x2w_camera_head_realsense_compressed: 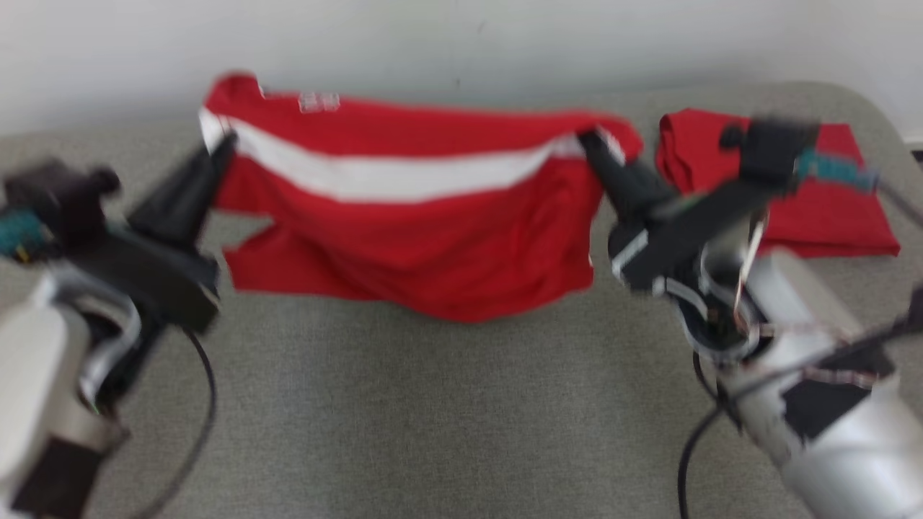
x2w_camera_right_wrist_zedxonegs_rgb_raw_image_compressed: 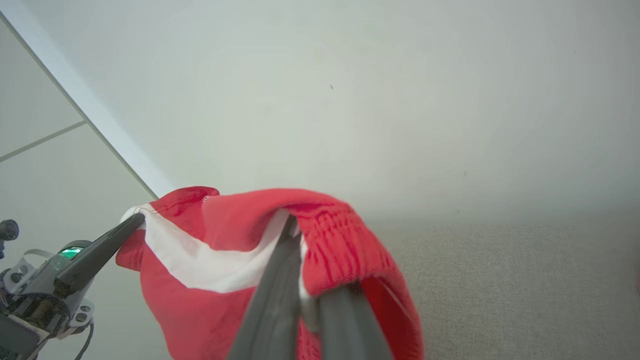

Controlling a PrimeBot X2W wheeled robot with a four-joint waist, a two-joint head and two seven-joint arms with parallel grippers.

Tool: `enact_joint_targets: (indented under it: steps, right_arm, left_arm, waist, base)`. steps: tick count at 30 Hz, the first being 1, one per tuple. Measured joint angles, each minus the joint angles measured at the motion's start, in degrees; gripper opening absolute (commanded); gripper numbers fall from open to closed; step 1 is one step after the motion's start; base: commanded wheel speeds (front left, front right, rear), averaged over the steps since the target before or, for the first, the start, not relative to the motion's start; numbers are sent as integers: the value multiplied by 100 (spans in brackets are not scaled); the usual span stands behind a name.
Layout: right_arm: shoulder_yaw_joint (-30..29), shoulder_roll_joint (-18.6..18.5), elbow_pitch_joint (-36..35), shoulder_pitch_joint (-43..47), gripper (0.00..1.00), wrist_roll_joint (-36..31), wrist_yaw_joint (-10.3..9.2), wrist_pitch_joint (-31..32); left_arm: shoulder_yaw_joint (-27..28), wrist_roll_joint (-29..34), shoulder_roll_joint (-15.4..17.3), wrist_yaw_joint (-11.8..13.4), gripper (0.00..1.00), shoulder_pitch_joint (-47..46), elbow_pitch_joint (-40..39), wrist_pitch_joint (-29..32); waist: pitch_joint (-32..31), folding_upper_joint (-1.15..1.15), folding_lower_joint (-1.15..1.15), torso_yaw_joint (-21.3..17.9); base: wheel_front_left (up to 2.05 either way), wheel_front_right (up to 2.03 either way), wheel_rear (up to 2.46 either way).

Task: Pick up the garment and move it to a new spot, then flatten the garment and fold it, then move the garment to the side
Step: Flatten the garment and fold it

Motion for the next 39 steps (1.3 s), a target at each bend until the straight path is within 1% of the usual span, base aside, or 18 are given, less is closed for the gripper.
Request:
enact_joint_targets:
  steps: [3, 7, 10, 13, 17, 20, 23, 26, 29, 30, 31, 32, 33, 34, 39]
  right_arm:
    - [-71, 153, 592, -922, 0, 132, 0, 109]
    - [-99, 396, 1276, -2067, 0, 354, -1, 247]
    - [-257, 588, 1855, -2899, 0, 534, -1, 255]
    - [-304, 712, 2423, -3647, 0, 558, -2, 231]
    - [-356, 828, 3083, -4537, 0, 554, -2, 76]
    - [-333, 878, 3370, -5076, 0, 448, -2, -202]
    - [-270, 862, 3510, -5464, 0, 343, -2, -533]
    - [-125, 803, 3509, -5636, 0, 267, -2, -835]
    - [133, 747, 3472, -5581, 0, 342, -2, -899]
    - [133, 747, 3472, -5581, 0, 342, -2, -899]
    - [442, 662, 3388, -5433, 0, 349, -2, -867]
    - [442, 662, 3388, -5433, 0, 349, -2, -867]
    - [704, 586, 3226, -5218, 0, 424, -2, -842]
    - [704, 586, 3226, -5218, 0, 424, -2, -842]
    - [1341, 335, 2637, -4454, 0, 854, -2, -709]
  left_arm:
    - [-160, -359, 177, -3, 0, -919, 403, 60]
    - [-491, -662, 269, -3, 0, -2023, 1025, 86]
    - [-713, -773, 304, -4, 0, -2815, 1474, 83]
    - [-826, -956, 215, -3, 0, -3635, 1918, 24]
    - [-851, -1062, 11, -3, 0, -4625, 2501, -110]
    - [-1000, -1038, -111, -3, 0, -5246, 2784, -285]
    - [-1095, -1043, -259, -4, 0, -5679, 3009, -539]
    - [-1252, -1131, -368, -4, 0, -5824, 3179, -711]
    - [-1371, -1349, -355, -4, 0, -5771, 3294, -861]
    - [-1371, -1349, -355, -4, 0, -5771, 3294, -861]
    - [-1474, -1451, -294, -4, 0, -5559, 3333, -977]
    - [-1474, -1451, -294, -4, 0, -5559, 3333, -977]
    - [-1525, -1588, -233, -4, 0, -5269, 3365, -1152]
    - [-1525, -1588, -233, -4, 0, -5269, 3365, -1152]
    - [-1700, -1885, -3, -3, 0, -4400, 3122, -1515]
  waist:
    - [244, 0, 0, 9]
    - [577, 0, 0, 31]
    - [812, 0, 1, 43]
    - [1010, 0, 1, 43]
    - [1193, 0, 1, 23]
    - [1295, 0, 1, 8]
    - [1405, 0, 0, 17]
    - [1550, 0, 0, 51]
    - [1729, 0, 0, 83]
    - [1729, 0, 0, 83]
    - [1852, 0, 0, 103]
    - [1852, 0, 0, 103]
    - [1961, 1, 0, 121]
    - [1961, 1, 0, 121]
    - [2048, 1, 1, 142]
  base:
    - [0, 0, 0]
    - [0, 0, 0]
    - [0, 0, 0]
    - [0, 0, 0]
    - [0, 0, 0]
    - [0, 0, 0]
    - [0, 0, 0]
    - [0, 0, 0]
    - [0, 0, 0]
    - [0, 0, 0]
    - [0, 0, 0]
    - [0, 0, 0]
    - [0, 0, 0]
    - [0, 0, 0]
    - [0, 0, 0]
